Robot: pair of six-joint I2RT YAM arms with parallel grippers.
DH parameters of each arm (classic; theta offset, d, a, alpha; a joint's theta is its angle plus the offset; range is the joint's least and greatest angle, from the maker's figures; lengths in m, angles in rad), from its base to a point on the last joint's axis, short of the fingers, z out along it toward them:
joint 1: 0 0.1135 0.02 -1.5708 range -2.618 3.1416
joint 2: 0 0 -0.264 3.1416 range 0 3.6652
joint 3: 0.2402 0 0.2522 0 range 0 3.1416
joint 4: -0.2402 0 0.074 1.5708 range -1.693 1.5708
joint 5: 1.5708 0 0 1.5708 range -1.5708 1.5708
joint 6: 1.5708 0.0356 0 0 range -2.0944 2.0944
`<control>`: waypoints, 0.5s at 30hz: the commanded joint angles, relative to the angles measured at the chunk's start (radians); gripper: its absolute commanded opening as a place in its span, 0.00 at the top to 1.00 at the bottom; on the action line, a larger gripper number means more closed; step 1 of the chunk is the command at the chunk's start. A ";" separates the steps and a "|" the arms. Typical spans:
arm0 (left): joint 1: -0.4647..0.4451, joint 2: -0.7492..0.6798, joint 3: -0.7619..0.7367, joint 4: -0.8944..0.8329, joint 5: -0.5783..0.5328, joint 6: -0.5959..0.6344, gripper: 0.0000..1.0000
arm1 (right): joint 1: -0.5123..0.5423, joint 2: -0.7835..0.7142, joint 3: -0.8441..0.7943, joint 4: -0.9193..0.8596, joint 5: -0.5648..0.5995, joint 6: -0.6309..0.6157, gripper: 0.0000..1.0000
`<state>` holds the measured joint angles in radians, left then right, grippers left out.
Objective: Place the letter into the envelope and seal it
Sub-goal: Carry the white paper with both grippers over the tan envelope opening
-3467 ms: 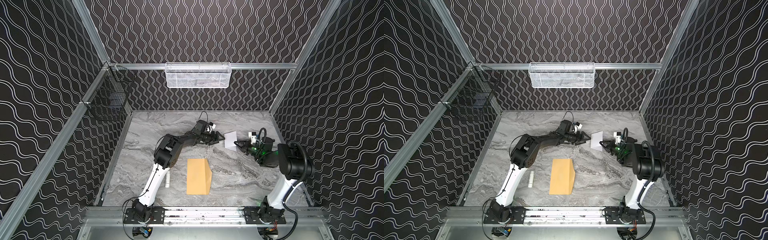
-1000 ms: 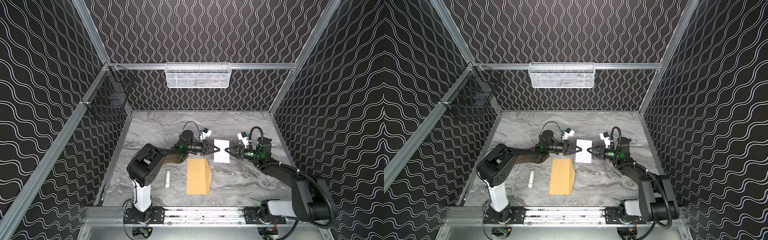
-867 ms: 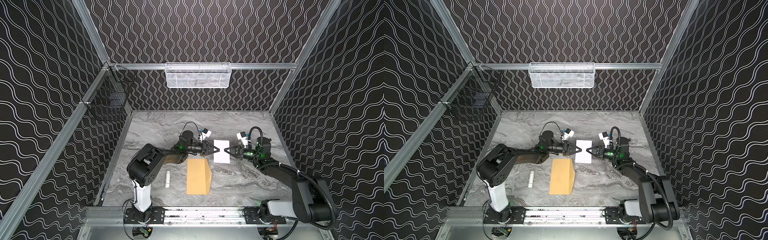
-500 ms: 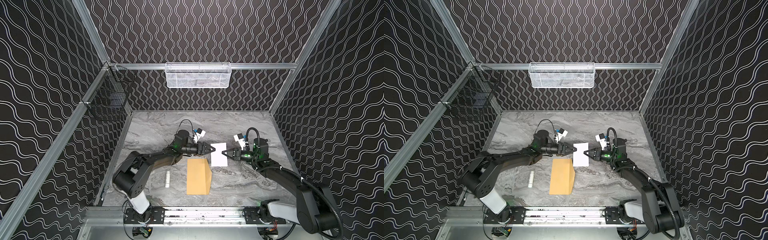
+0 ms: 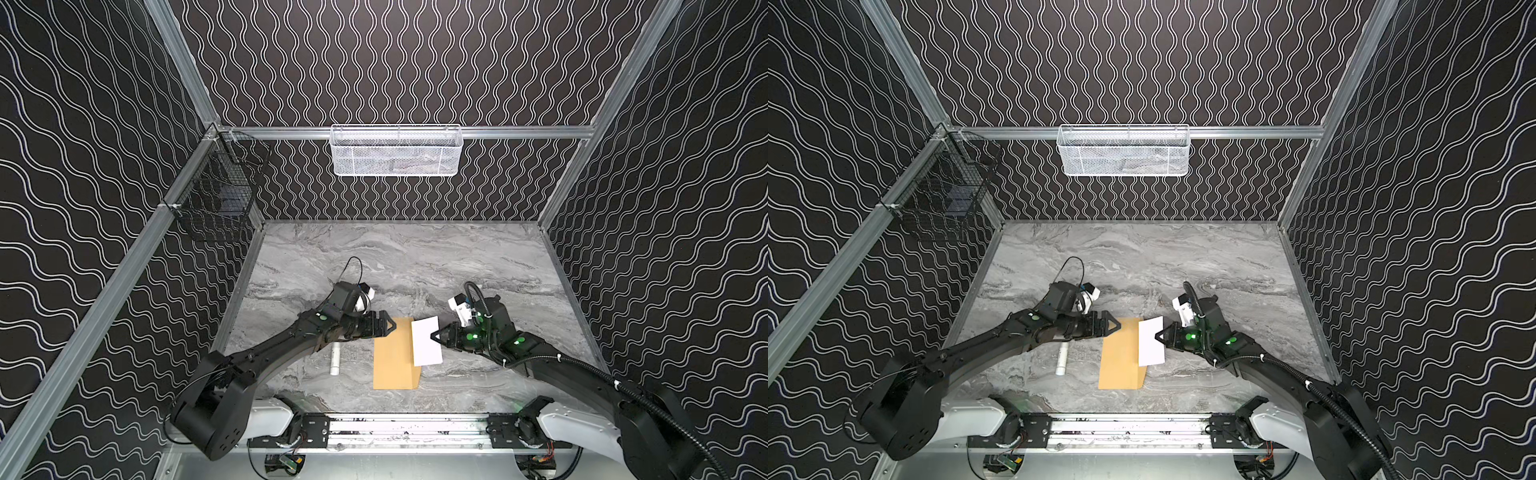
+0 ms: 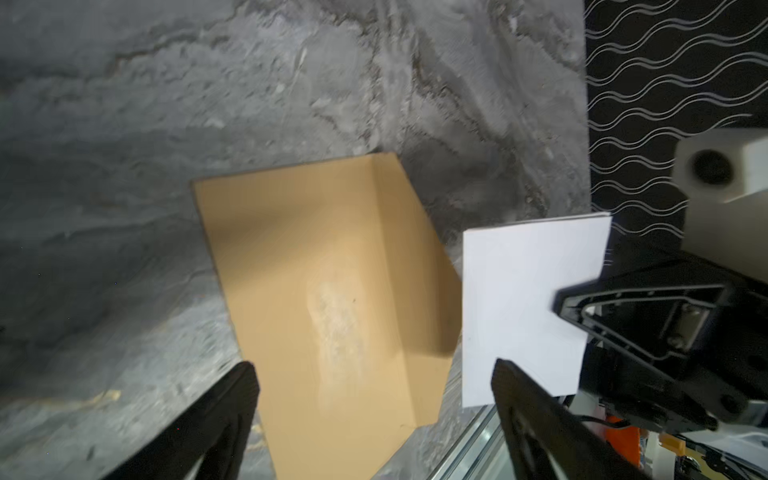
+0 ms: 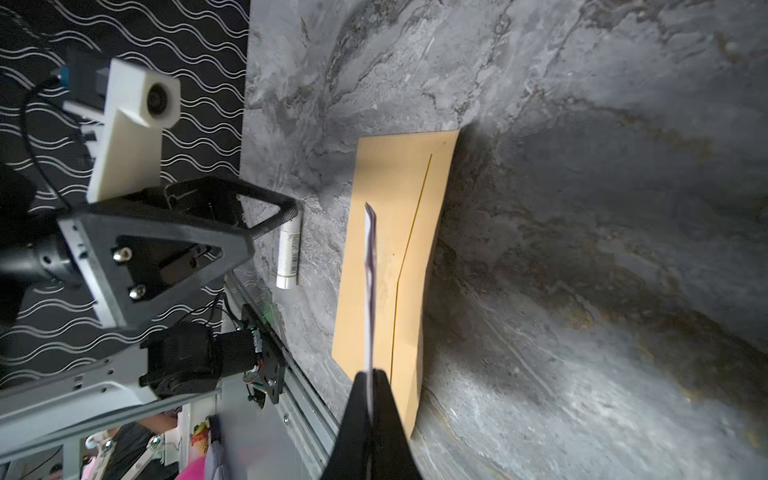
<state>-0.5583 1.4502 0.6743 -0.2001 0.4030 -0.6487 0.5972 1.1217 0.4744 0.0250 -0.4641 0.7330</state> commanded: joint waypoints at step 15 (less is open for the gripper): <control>-0.009 0.045 -0.079 0.102 0.124 -0.030 0.02 | 0.157 0.189 0.091 -0.065 0.232 0.097 1.00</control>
<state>-0.5632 1.4811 0.6029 -0.1719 0.4873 -0.6563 0.7475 1.2991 0.5484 -0.0200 -0.2626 0.8223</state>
